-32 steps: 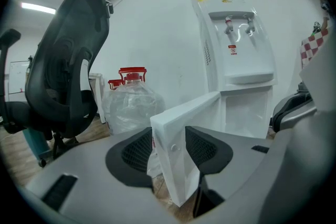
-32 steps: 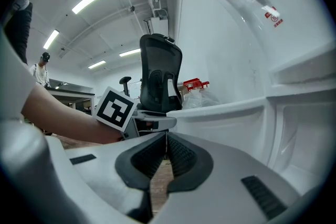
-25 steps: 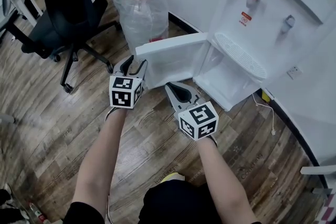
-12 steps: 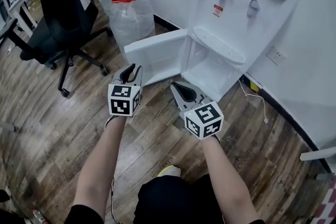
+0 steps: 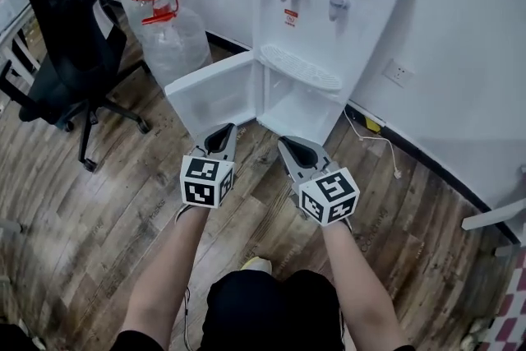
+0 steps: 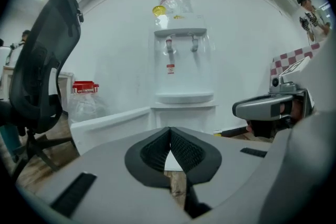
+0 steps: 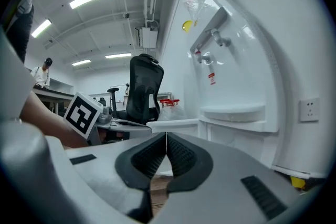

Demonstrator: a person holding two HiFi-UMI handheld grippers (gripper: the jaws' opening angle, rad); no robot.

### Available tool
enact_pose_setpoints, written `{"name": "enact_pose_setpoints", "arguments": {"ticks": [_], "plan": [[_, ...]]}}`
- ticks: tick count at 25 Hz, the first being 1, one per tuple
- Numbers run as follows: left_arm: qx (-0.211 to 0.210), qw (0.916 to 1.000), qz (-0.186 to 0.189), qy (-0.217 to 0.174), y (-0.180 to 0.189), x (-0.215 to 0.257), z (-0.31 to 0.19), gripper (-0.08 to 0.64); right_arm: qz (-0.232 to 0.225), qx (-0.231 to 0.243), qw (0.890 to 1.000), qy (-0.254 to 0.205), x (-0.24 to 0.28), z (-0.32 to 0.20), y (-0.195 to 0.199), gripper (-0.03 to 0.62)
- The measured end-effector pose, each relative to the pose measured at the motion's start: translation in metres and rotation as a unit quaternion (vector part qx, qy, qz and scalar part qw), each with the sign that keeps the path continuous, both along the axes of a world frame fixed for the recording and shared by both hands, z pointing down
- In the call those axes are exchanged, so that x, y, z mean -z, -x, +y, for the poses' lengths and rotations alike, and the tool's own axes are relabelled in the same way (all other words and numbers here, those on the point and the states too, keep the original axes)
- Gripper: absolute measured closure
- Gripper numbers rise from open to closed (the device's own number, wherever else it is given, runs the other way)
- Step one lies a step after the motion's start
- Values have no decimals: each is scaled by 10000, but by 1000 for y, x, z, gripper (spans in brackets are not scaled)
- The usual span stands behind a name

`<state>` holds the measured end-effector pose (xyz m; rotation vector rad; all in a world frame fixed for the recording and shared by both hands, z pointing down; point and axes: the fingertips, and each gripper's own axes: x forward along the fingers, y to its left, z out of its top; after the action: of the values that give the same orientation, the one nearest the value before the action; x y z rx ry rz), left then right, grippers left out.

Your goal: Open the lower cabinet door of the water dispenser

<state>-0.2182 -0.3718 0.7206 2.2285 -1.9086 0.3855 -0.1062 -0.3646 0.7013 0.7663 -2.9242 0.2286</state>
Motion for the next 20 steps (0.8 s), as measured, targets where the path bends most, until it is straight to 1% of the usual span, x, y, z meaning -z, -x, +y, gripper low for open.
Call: {"name": "enact_pose_setpoints", "arguments": {"ticks": [3, 5, 10, 15, 20], "plan": [[-199, 9997, 78, 154, -26, 7, -14, 546, 41, -218, 9996, 189, 6, -10, -26, 569], [-320, 9990, 198, 225, -44, 20, -19, 546, 56, -375, 9985, 386, 13, -12, -46, 569], [-408, 9978, 450, 256, -71, 84, -20, 546, -19, -738, 9939, 816, 48, -3, -84, 569], [-626, 9966, 421, 321, -105, 153, -2, 546, -49, -968, 9910, 926, 113, 10, -114, 569], [-917, 9936, 345, 558, -144, 228, 34, 546, -105, -1033, 9907, 875, 205, 29, -131, 569]]}}
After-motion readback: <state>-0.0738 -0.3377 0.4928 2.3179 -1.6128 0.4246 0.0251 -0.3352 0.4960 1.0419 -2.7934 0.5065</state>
